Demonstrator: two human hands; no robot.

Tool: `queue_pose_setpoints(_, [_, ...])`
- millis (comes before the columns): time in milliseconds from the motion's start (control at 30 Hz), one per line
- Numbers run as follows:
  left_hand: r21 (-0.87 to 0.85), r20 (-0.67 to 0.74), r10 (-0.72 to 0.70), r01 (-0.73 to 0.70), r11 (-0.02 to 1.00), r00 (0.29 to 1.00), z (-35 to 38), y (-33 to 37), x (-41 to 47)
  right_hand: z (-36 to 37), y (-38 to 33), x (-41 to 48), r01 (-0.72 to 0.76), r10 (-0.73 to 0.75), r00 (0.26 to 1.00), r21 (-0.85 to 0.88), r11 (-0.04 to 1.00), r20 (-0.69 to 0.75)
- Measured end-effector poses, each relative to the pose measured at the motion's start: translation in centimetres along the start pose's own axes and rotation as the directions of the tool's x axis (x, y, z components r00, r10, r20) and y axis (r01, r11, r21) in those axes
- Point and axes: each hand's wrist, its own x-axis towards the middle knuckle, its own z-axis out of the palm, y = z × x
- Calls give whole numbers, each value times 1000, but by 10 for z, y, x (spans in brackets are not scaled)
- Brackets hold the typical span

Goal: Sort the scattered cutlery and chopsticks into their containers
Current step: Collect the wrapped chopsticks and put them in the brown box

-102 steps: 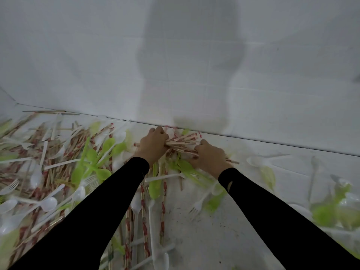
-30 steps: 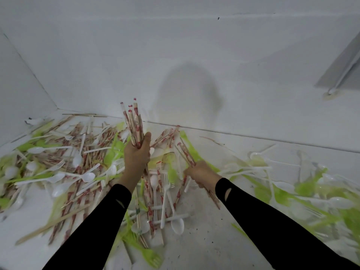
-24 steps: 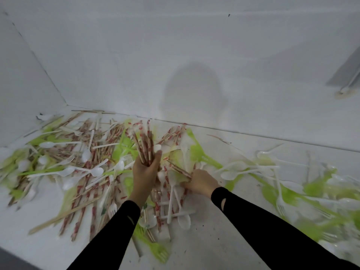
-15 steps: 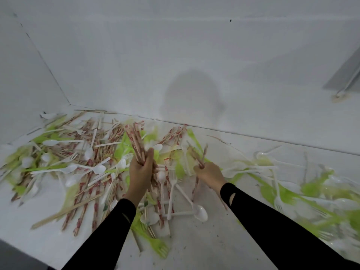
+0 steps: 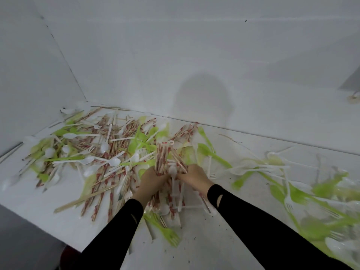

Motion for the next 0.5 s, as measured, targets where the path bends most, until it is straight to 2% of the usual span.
queue_pose_setpoints(67, [113, -32, 15, -11, 993, 999, 4, -6, -6, 17, 4, -1, -26, 22, 999, -163, 986, -28])
queue_pose_setpoints(167, [190, -69, 9, 4, 982, 998, 5, -14, -10, 27, 8, -5, -91, 27, 986, -402, 911, -162])
queue_pose_setpoints(267, [144, -37, -33, 38, 989, 999, -1, -14, -10, 18, 8, -6, -130, 62, 981, -389, 912, -183])
queue_pose_setpoints(300, [106, -30, -38, 41, 994, 999, -3, -13, -9, 14, 9, -5, -127, 74, 982, -321, 938, -173])
queue_pose_setpoints(367, [50, -52, -5, 7, 999, 999, -6, -4, -10, 2, 14, -6, -92, 82, 980, -50, 994, -180])
queue_pose_setpoints(433, [7, -109, 51, -51, 999, 993, -5, 12, -13, -13, 18, -12, -27, 86, 967, 240, 970, -240])
queue_pose_setpoints(500, [-119, -137, 93, -109, 987, 986, 0, 33, -15, -31, 23, -20, 37, 107, 946, 429, 902, -306])
